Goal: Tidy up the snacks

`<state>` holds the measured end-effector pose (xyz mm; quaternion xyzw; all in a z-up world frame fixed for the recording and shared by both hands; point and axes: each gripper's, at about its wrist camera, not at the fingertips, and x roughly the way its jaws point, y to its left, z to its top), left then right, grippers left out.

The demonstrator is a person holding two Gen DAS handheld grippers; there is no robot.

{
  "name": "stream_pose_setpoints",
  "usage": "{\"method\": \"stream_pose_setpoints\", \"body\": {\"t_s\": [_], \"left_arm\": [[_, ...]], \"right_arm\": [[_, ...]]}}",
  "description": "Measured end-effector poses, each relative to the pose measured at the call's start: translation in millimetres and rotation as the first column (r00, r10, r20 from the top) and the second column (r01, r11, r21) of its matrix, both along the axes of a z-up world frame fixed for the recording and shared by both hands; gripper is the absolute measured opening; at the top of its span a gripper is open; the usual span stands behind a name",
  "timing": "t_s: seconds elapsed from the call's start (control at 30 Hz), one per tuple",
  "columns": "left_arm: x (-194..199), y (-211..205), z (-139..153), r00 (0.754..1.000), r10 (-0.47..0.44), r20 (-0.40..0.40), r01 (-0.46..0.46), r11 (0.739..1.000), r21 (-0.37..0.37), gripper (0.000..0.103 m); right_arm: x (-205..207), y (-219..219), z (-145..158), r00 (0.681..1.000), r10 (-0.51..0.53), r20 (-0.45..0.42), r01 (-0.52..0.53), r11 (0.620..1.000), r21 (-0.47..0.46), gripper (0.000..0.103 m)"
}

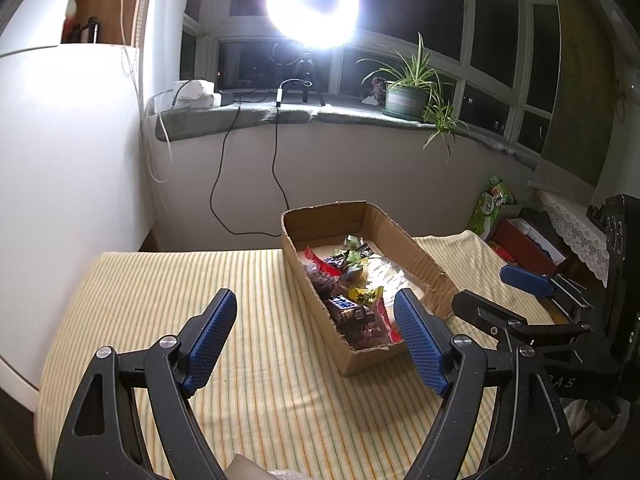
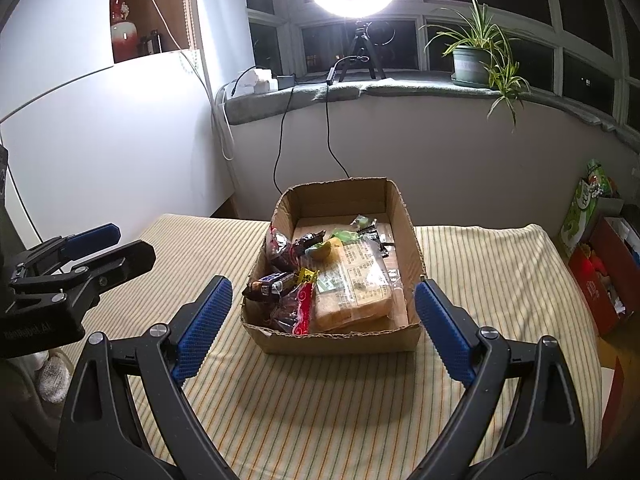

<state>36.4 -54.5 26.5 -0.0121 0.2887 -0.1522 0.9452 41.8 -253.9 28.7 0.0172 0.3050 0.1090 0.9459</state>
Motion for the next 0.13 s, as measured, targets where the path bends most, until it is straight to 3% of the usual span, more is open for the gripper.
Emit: {"method": "stream_pose_setpoints", "body": {"t_s": [0.13], "left_arm": [[-0.1, 0.8, -2.0, 1.0, 0.001, 0.003, -0.001, 1.0, 0.003, 0.081]], "right_arm": [[0.3, -2.2, -2.6, 1.0, -0.006, -0.005, 0.006, 1.0, 0.002, 0.095]]}}
